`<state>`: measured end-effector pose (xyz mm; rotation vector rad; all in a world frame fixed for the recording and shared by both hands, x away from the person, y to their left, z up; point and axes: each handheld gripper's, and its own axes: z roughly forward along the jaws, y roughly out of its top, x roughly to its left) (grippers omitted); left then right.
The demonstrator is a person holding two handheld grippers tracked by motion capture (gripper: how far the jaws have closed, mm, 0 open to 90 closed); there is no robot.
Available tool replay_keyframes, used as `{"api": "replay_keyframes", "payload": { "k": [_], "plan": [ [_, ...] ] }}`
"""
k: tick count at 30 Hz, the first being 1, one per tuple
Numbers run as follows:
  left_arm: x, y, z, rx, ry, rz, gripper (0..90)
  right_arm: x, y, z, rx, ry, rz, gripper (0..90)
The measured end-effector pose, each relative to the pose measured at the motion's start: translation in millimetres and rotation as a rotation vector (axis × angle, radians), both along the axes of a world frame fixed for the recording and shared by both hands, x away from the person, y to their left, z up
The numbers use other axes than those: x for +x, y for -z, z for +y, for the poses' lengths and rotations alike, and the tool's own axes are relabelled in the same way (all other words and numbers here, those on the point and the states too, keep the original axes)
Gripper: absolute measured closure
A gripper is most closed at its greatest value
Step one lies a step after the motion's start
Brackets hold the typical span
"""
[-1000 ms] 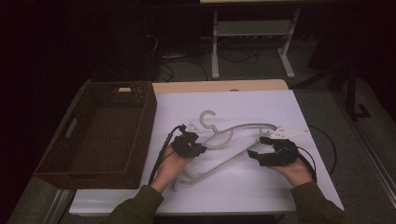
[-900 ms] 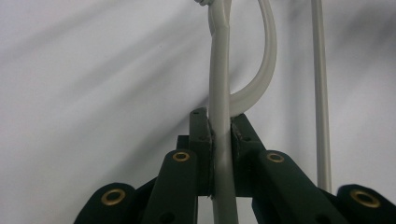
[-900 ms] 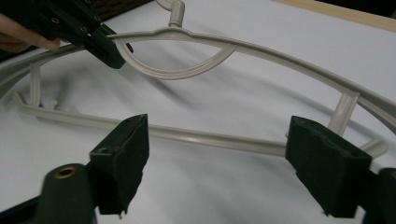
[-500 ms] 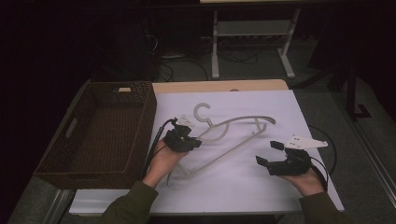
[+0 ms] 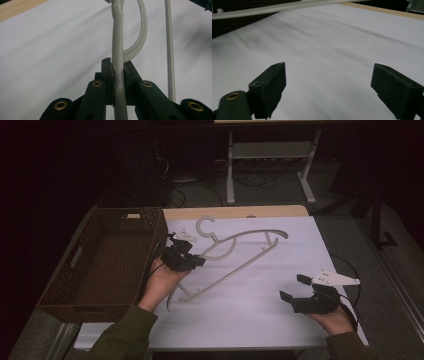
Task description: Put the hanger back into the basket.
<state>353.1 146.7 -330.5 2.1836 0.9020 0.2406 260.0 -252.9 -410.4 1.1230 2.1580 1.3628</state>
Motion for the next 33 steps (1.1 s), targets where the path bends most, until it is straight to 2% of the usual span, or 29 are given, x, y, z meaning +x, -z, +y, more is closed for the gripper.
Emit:
{"api": "replay_keyframes", "payload": {
  "k": [4,5,6,9,10,11,16,24,33],
  "plan": [
    [0.6,-13.7,9.2,-0.007,-0.011,-0.001,82.3,0.6,-0.6,-1.4,0.005,0.029,-0.006,0.3],
    [0.5,-21.2,14.2,-0.004,-0.013,-0.005,82.3,0.6,-0.6,-1.6,0.004,0.031,-0.007,0.0],
    [0.5,-21.2,14.2,-0.004,-0.013,-0.005,82.3,0.6,-0.6,-1.6,0.004,0.031,-0.007,0.0],
    [-0.3,-33.1,20.9,0.002,-0.022,-0.017,82.3,0.5,-1.0,-2.3,0.008,0.037,-0.010,0.0],
    [-0.6,-41.1,26.1,0.008,-0.025,-0.027,82.4,0.7,-1.0,-2.8,0.008,0.038,-0.013,0.0],
    [-0.6,-41.1,26.1,0.008,-0.025,-0.027,82.4,0.7,-1.0,-2.8,0.008,0.038,-0.013,0.0],
    [-1.1,-60.7,42.8,0.000,-0.050,-0.049,82.3,1.0,-0.1,-2.3,0.006,0.035,-0.011,0.0],
    [-1.0,-76.4,63.8,0.002,-0.078,-0.074,82.4,1.3,0.5,-2.2,0.004,0.035,-0.009,0.0],
    [-1.7,-88.8,99.0,0.004,-0.137,-0.095,82.4,1.7,1.1,-2.3,0.002,0.037,-0.010,0.0]
  ]
}}
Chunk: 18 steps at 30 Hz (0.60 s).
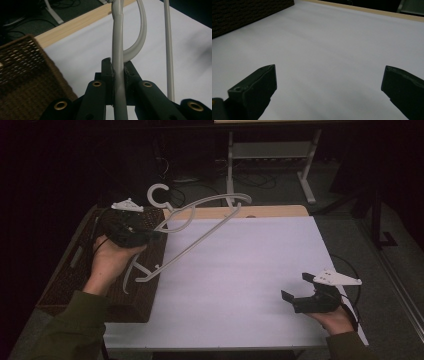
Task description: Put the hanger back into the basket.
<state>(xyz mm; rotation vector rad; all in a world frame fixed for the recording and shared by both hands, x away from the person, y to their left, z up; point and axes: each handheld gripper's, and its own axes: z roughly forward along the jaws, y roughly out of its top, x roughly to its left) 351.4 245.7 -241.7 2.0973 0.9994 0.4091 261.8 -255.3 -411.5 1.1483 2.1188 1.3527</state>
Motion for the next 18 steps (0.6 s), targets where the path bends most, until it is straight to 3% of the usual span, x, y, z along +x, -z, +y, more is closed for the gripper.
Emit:
{"api": "replay_keyframes", "payload": {
  "k": [15,18],
  "plan": [
    [-5.6,-10.6,67.2,0.012,-0.118,-0.030,82.4,0.3,0.7,0.3,0.002,0.004,0.006,0.0],
    [-6.1,-10.9,87.1,0.009,-0.152,-0.039,82.4,0.3,0.5,0.5,0.003,0.003,0.004,0.0]
  ]
}}
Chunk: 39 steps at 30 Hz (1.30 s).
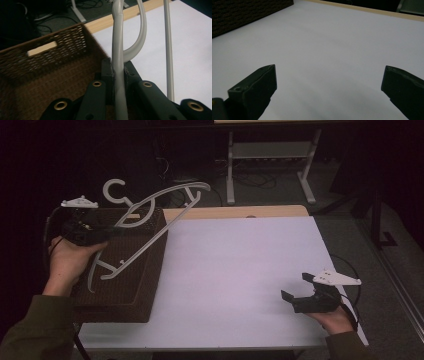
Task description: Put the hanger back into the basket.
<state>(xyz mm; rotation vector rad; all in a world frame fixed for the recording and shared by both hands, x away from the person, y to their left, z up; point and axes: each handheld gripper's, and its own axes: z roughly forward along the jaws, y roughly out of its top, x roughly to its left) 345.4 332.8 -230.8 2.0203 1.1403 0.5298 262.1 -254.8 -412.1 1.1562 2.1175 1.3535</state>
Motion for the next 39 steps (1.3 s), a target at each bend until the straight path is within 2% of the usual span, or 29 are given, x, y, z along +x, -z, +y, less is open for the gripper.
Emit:
{"api": "replay_keyframes", "payload": {
  "k": [2,3,4,5,8,16,18,19,21,24,34,39],
  "plan": [
    [-0.3,-0.2,5.3,0.002,-0.008,0.001,82.4,0.0,0.1,-0.1,-0.001,0.001,0.001,0.0],
    [-1.0,-0.1,15.5,0.000,-0.027,-0.005,82.4,0.4,0.7,-0.2,-0.003,0.002,0.003,0.0],
    [-1.0,-0.1,15.5,0.000,-0.027,-0.005,82.4,0.4,0.7,-0.2,-0.003,0.002,0.003,0.0],
    [-2.0,0.1,25.8,0.001,-0.044,-0.005,82.4,0.6,0.9,-0.1,-0.005,0.002,0.003,0.0],
    [-3.2,1.1,35.6,0.006,-0.060,-0.006,82.4,0.6,0.9,-0.1,-0.005,0.003,0.002,0.0],
    [-5.5,12.5,72.2,0.068,-0.124,-0.004,82.4,1.0,1.2,0.2,-0.005,0.006,0.003,0.0],
    [-5.7,18.8,85.8,0.097,-0.137,-0.002,82.4,1.3,1.3,0.0,-0.004,0.006,0.004,0.0],
    [-5.7,18.8,85.8,0.097,-0.137,-0.002,82.4,1.3,1.3,0.0,-0.004,0.006,0.004,0.0],
    [-5.6,26.0,99.3,0.111,-0.156,0.006,82.3,1.2,1.4,-0.2,-0.005,0.008,0.006,0.0],
    [-4.6,33.2,110.4,0.116,-0.162,0.019,82.3,1.4,1.4,-0.2,-0.005,0.008,0.004,0.0],
    [2.9,54.4,113.8,0.191,-0.156,0.083,82.3,1.5,1.5,-0.3,-0.007,0.013,0.007,0.0],
    [5.7,62.9,113.8,0.199,-0.156,0.103,82.1,1.3,1.2,-0.5,-0.005,0.013,0.003,0.0]
  ]
}}
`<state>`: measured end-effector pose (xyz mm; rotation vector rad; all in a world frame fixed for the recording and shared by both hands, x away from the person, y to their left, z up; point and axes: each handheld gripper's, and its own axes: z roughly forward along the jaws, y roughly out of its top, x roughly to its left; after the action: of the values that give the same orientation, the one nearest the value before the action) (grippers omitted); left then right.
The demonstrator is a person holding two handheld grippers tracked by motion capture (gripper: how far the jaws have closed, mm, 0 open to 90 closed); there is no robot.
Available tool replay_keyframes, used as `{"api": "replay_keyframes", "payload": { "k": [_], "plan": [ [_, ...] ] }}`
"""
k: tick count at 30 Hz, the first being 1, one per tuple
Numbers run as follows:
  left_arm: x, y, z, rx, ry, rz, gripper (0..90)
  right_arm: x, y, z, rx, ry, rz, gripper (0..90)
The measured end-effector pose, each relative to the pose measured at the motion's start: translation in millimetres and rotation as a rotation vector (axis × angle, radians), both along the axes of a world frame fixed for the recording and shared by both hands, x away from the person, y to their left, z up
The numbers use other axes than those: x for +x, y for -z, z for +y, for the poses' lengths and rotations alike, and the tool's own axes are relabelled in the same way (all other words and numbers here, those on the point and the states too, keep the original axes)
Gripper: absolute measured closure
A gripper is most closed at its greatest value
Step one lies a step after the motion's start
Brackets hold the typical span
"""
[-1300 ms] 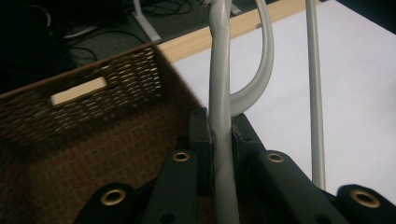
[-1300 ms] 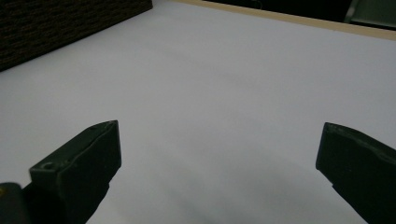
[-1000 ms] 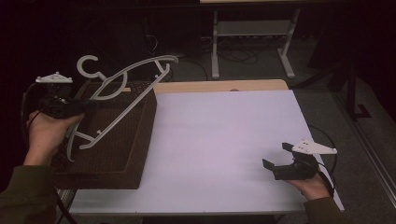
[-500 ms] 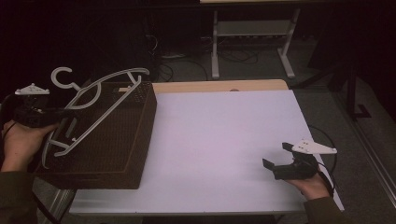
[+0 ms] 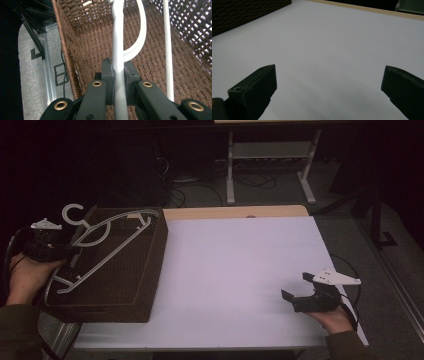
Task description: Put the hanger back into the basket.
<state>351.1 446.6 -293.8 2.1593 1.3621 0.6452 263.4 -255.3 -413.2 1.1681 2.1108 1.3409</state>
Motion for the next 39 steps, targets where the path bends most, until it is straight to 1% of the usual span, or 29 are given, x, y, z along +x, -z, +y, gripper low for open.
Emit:
{"api": "replay_keyframes", "payload": {
  "k": [1,2,3,5,7,8,9,10,11,12,13,16,17,18,21,23,25,27,28,29,30,31,32,33,35,39],
  "plan": [
    [0.7,1.8,1.0,-0.010,-0.006,0.007,76.7,-0.1,0.0,-0.3,0.000,0.001,0.004,0.0],
    [0.9,3.2,2.2,-0.022,-0.006,0.001,76.7,-0.1,0.0,-0.3,0.000,0.001,0.004,0.0],
    [0.9,3.9,3.5,-0.030,-0.012,-0.005,65.2,-0.1,-0.2,-0.3,0.002,0.003,0.005,0.0],
    [0.0,3.6,6.4,-0.066,-0.015,-0.012,56.6,0.2,-0.5,-0.3,0.001,0.001,-0.002,0.0],
    [-1.4,2.7,6.6,-0.077,-0.006,-0.020,51.8,0.4,-0.6,-0.3,-0.001,0.000,-0.005,0.0],
    [-2.3,2.2,5.7,-0.089,-0.003,-0.031,49.4,0.5,-0.8,-0.1,-0.002,0.000,-0.005,0.0],
    [-3.4,1.2,4.8,-0.102,0.002,-0.037,49.4,0.5,-0.8,-0.1,-0.002,0.000,-0.005,0.0],
    [-4.4,0.2,3.6,-0.118,0.004,-0.045,47.0,0.4,-1.2,0.2,-0.001,0.001,-0.004,0.0],
    [-6.3,-1.6,0.0,-0.139,0.014,-0.062,42.8,0.6,-1.4,0.9,0.000,0.000,-0.007,0.0],
    [-6.3,-1.6,0.0,-0.139,0.014,-0.062,40.8,0.5,-1.6,1.2,0.002,0.000,-0.007,0.0],
    [-6.9,-2.0,-2.3,-0.156,0.017,-0.071,40.8,0.5,-1.6,1.2,0.002,0.000,-0.007,0.0],
    [-7.5,-2.0,-9.1,-0.197,0.036,-0.086,35.4,0.8,-2.3,1.0,0.000,-0.002,-0.009,0.0],
    [-7.7,-1.1,-15.2,-0.222,0.043,-0.093,32.6,1.1,-2.9,0.9,0.002,-0.002,-0.013,0.0],
    [-7.7,-1.1,-15.2,-0.222,0.043,-0.093,31.5,1.1,-2.9,0.9,0.002,-0.002,-0.013,0.0],
    [-8.3,-1.0,-23.7,-0.246,0.063,-0.105,29.2,1.3,-4.0,0.7,0.006,-0.002,-0.013,0.0],
    [-9.2,-1.8,-29.8,-0.272,0.069,-0.116,26.1,1.3,-5.9,0.9,0.013,-0.004,-0.020,0.0],
    [-10.0,-3.0,-36.3,-0.288,0.077,-0.129,22.5,1.3,-8.6,0.9,0.017,-0.008,-0.025,0.0],
    [-10.8,-4.6,-43.1,-0.292,0.087,-0.143,19.9,1.7,-11.4,1.2,0.021,-0.011,-0.034,0.0],
    [-11.6,-6.5,-49.5,-0.305,0.108,-0.144,18.0,2.6,-14.5,1.1,0.025,-0.014,-0.043,0.0],
    [-11.6,-6.5,-49.5,-0.305,0.108,-0.144,17.7,2.6,-14.5,1.1,0.025,-0.014,-0.043,0.0],
    [-12.4,-7.1,-53.8,-0.317,0.115,-0.152,17.7,3.0,-16.2,1.2,0.029,-0.012,-0.044,0.0],
    [-12.9,-7.9,-57.7,-0.321,0.122,-0.154,16.8,3.9,-18.1,0.8,0.029,-0.016,-0.053,0.0],
    [-12.9,-7.9,-57.7,-0.321,0.122,-0.154,15.2,3.9,-18.1,0.8,0.029,-0.016,-0.053,0.0],
    [-15.2,-9.1,-69.4,-0.346,0.151,-0.168,14.9,4.9,-24.9,1.2,0.056,-0.018,-0.067,0.0],
    [-16.5,-9.2,-75.1,-0.359,0.157,-0.174,14.8,5.5,-28.7,1.6,0.068,-0.021,-0.069,0.0],
    [-21.2,-9.1,-90.8,-0.397,0.190,-0.201,13.2,7.2,-36.3,2.4,0.077,-0.025,-0.076,0.0]
  ]
}}
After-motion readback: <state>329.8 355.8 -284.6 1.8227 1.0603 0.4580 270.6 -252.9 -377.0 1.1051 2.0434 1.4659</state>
